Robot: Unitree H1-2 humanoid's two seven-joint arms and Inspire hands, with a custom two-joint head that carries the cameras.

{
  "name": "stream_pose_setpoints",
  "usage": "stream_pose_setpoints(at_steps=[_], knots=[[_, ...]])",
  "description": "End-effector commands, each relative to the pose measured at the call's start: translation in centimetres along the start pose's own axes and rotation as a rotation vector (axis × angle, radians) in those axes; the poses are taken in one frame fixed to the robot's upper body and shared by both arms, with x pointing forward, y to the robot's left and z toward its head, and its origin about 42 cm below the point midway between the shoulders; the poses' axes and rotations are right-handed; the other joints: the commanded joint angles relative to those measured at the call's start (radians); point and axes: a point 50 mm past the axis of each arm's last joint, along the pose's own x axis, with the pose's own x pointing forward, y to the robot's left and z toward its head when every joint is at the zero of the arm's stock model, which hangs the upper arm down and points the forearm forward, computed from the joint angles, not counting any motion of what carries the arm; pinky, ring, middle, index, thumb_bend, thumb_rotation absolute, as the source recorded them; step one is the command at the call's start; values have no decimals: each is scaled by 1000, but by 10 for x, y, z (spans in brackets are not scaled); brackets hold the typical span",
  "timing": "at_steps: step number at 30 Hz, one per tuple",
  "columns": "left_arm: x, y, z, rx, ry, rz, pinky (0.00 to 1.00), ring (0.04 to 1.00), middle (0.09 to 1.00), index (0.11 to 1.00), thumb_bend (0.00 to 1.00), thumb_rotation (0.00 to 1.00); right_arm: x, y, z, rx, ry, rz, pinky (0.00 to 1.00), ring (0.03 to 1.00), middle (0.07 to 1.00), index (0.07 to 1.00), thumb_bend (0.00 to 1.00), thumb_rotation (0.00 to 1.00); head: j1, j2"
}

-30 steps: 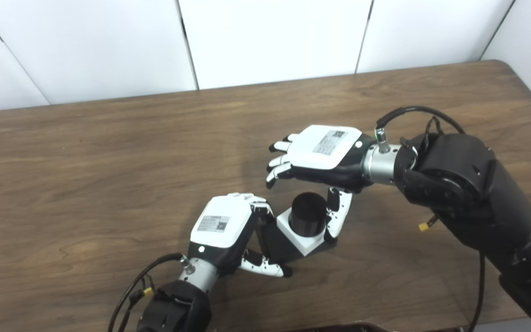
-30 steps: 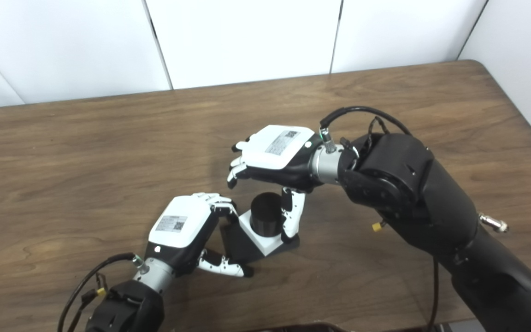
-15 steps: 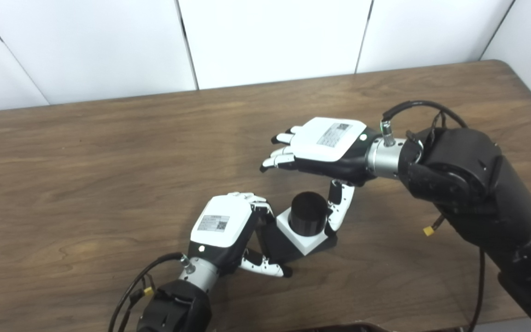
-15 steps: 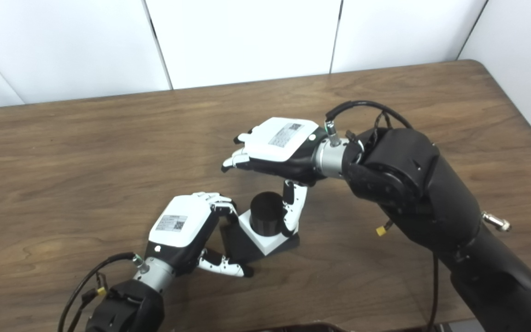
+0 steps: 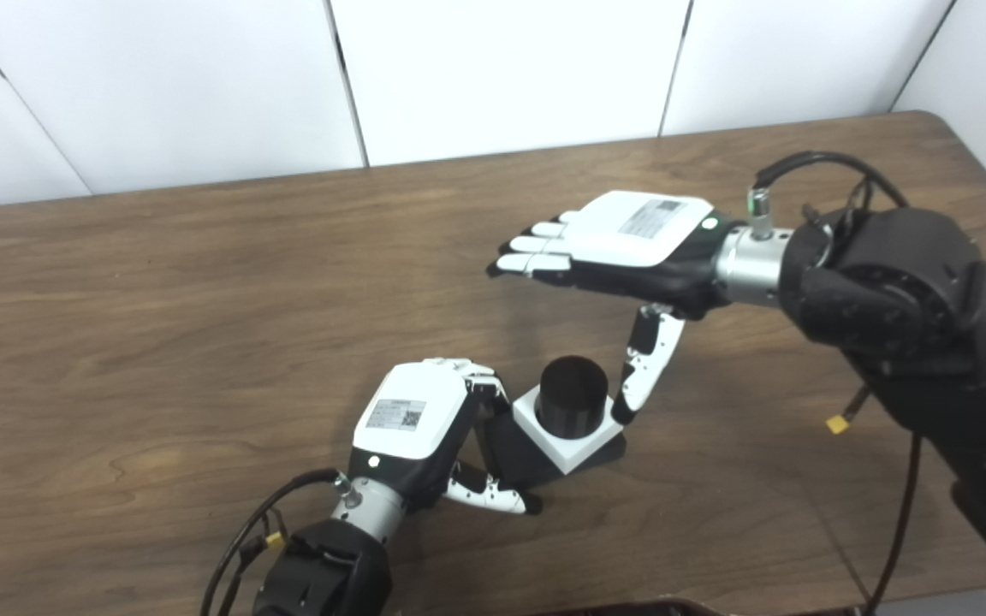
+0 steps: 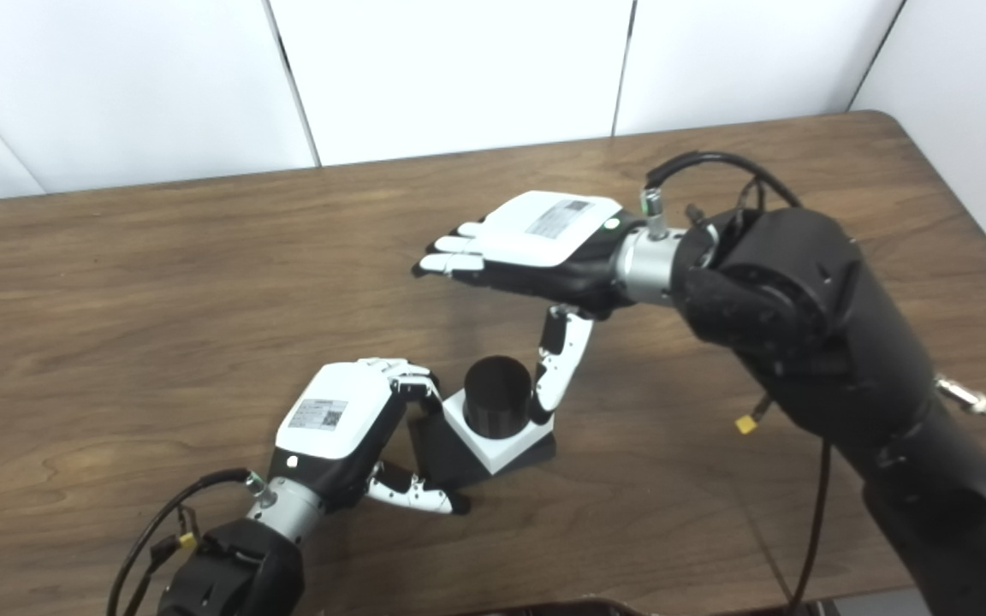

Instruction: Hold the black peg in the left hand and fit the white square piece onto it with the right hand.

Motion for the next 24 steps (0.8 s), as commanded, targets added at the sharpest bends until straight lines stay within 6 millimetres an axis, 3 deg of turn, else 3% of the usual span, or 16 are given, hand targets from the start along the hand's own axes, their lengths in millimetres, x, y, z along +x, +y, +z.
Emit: stream_pose_setpoints(at_steps=[1, 7, 10, 12, 13, 15, 16, 17, 20, 24], knots=[[-5, -14, -6, 13, 8, -84, 831, 816, 758, 487, 516, 55, -14, -6, -6, 27, 34, -33, 1000, 1000, 1000, 986, 1000, 402, -3, -3], [-7, -13, -11, 12, 10, -86, 835, 816, 760, 486, 516, 55, -41, 13, -22, 259, 97, -107, 985, 1000, 1000, 998, 1000, 404, -16, -10], [-8, -14, -13, 11, 11, -86, 832, 815, 759, 486, 516, 55, -42, 35, -30, 473, 81, -221, 911, 1000, 1000, 995, 1000, 450, -24, -16], [-9, -14, -15, 12, 10, -84, 828, 811, 757, 486, 516, 54, -39, 52, -33, 631, 73, -313, 929, 1000, 1000, 997, 1000, 499, -28, -16], [-9, -14, -15, 12, 9, -82, 826, 810, 756, 486, 516, 54, -38, 60, -34, 682, 77, -360, 920, 997, 1000, 999, 1000, 538, -30, -18], [-10, -14, -17, 13, 5, -78, 820, 805, 752, 486, 517, 54, -36, 79, -33, 759, 88, -453, 775, 899, 962, 1000, 999, 732, -39, -18], [-10, -14, -18, 13, 4, -78, 820, 805, 752, 486, 517, 54, -35, 87, -33, 784, 94, -487, 775, 899, 962, 1000, 999, 732, -40, -19], [-11, -14, -19, 12, 3, -78, 821, 805, 753, 486, 516, 54, -33, 94, -32, 798, 95, -516, 774, 899, 960, 1000, 975, 793, -44, -18], [-11, -14, -21, 12, 2, -79, 822, 804, 753, 486, 517, 53, -31, 111, -25, 855, 114, -590, 925, 979, 994, 1000, 822, 964, -47, -19], [-12, -14, -23, 17, 10, -78, 821, 804, 753, 486, 517, 53, -29, 127, -20, 1004, 112, -651, 995, 999, 1000, 1000, 672, 999, -49, -19]])
